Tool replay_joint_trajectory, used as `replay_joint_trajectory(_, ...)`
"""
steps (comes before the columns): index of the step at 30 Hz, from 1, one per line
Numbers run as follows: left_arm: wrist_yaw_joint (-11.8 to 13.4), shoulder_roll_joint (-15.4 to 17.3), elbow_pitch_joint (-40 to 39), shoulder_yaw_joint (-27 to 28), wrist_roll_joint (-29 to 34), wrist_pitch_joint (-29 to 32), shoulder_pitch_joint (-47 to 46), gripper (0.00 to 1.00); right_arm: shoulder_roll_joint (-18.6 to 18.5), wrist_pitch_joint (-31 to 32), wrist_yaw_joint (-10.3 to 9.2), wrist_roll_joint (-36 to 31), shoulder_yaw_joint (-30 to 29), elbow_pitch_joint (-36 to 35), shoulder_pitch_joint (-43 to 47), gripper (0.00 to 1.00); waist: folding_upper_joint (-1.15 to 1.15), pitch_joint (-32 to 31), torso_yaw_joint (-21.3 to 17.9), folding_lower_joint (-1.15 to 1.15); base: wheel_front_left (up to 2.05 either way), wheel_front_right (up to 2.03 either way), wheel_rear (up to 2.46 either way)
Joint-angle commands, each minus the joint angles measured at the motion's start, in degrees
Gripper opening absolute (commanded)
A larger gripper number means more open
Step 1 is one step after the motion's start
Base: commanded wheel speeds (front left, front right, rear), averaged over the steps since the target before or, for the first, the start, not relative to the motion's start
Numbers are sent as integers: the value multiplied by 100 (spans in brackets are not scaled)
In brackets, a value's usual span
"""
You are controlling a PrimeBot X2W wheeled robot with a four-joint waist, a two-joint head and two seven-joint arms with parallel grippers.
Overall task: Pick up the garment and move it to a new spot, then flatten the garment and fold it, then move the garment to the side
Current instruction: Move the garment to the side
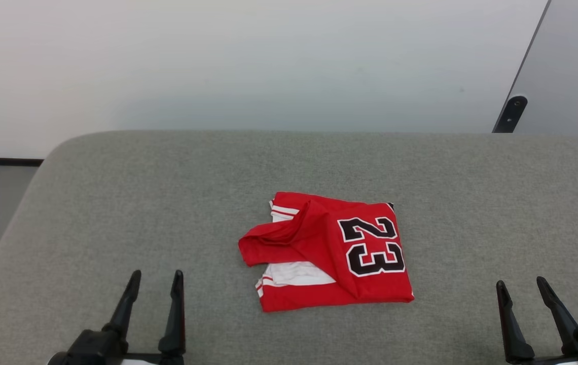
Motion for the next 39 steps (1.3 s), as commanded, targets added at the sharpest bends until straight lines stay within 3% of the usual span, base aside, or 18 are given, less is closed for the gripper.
replay_joint_trajectory(1, -12, -3, 17, -13, -14, -10, -37, 100, -10, -21, -10, -46, -6, 6, 51, 100, 0, -21, 22, 0, 0, 0, 0)
replay_joint_trajectory(7, -13, -1, 64, -69, 16, -10, -79, 100, -35, -21, -10, -18, 87, 27, 71, 100, 0, -106, 227, 0, 0, 0, 0)
replay_joint_trajectory(19, -14, 21, 156, 142, 46, -9, -91, 100, -136, -21, -10, 93, 596, 322, -71, 100, 0, -276, 1103, 0, 0, 0, 0)
replay_joint_trajectory(30, -14, 128, 200, -330, -42, -10, -157, 100, -1191, 238, -10, 954, 1427, 1635, -1081, 100, 0, -246, 1596, 0, 0, 0, 0)
replay_joint_trajectory(39, -14, 136, 242, -701, -127, -9, -341, 100, -1792, 1589, -10, 1937, 1952, 2418, -2128, 100, 0, 56, 2061, 0, 0, 0, 0)
